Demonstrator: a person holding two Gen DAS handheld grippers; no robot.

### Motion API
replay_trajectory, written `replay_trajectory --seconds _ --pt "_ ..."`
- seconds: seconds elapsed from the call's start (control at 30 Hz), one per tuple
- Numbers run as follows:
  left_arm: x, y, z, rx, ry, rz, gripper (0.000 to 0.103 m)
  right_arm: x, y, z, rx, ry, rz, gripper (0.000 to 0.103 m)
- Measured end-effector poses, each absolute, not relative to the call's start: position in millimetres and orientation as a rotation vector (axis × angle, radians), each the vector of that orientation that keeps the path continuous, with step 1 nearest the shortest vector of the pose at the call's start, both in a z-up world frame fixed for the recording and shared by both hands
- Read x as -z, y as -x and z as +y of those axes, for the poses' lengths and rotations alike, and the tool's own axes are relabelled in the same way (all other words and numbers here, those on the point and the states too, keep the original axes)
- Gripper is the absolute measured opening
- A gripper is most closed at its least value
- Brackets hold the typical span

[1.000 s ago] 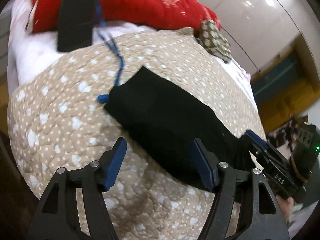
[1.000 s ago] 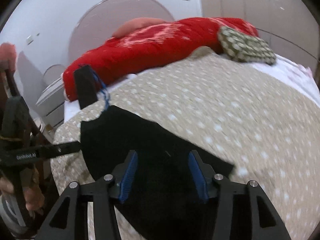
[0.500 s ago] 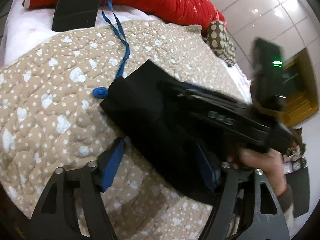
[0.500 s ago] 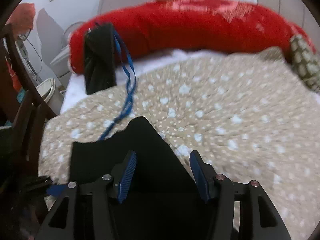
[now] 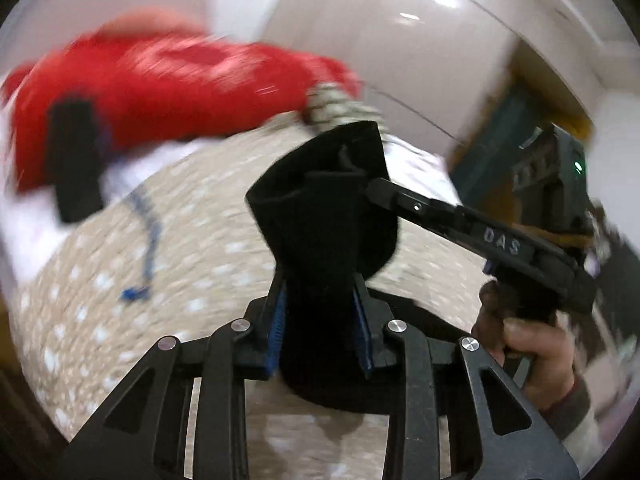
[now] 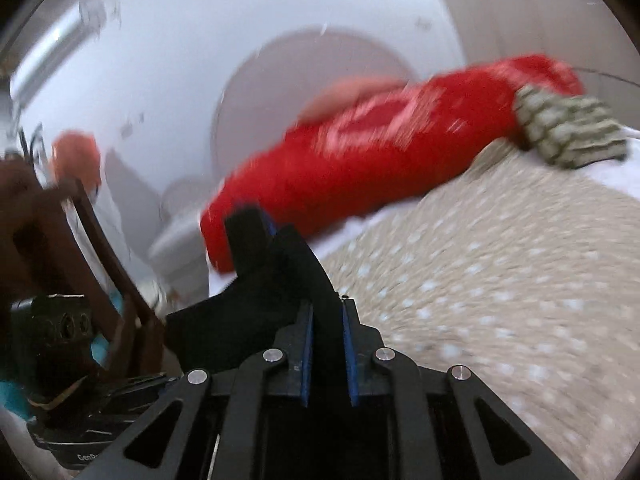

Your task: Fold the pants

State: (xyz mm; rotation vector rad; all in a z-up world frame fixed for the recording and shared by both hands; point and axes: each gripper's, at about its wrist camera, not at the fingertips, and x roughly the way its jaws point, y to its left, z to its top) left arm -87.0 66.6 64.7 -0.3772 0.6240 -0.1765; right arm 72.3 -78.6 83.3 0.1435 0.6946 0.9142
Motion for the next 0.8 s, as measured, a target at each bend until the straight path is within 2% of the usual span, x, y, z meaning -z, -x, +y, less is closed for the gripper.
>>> replay_trajectory --seconds 0.13,0.33,0.4,0.43,0.47,0.5,0.53,0.57,0.8 --pt "-63.8 89.0 -9.8 0.375 0.247 0.666 0.029 -90.2 -45.9 -155.9 -0.808 -0.238 0.646 0.013" --pt "-6.2 78.0 -108.8 0.597 0.063 0.885 0.029 -35.7 -8.5 -271.5 -0.343 -0.325 0.780 0.012" --pt "-3.0 81.4 -117.2 0.626 0.021 0.910 0.029 -28.9 4.0 -295.4 -0.222 -0.336 0.798 0.013" --pt "-9.3 85.3 -115.3 0.635 0.014 0.888 0.029 -29.0 10.9 -305.0 -0.206 -0.356 0.786 0.016" --pt "-15.1 87.6 -112.2 0.646 0.016 0.873 0.029 -31.2 20.0 -314.4 -0.211 -0.394 0.765 0.025" --pt "-23.9 89.4 -105.7 0.659 0.026 0.854 0.029 -33.8 25.6 -319.9 -0.224 -0.425 0.750 0.040" --pt "-32.8 90.3 -97.2 0.654 0.034 0.839 0.029 -37.6 35.3 -323.6 -0.252 -0.470 0.730 0.046" --pt "-37.4 89.1 -90.5 0.642 0.036 0.831 0.032 -39.0 38.5 -325.0 -0.276 -0.494 0.723 0.048" --pt "-44.1 76.2 -49.0 0.446 0.054 0.816 0.032 -16.1 17.8 -279.9 -0.372 -0.479 0.850 0.051"
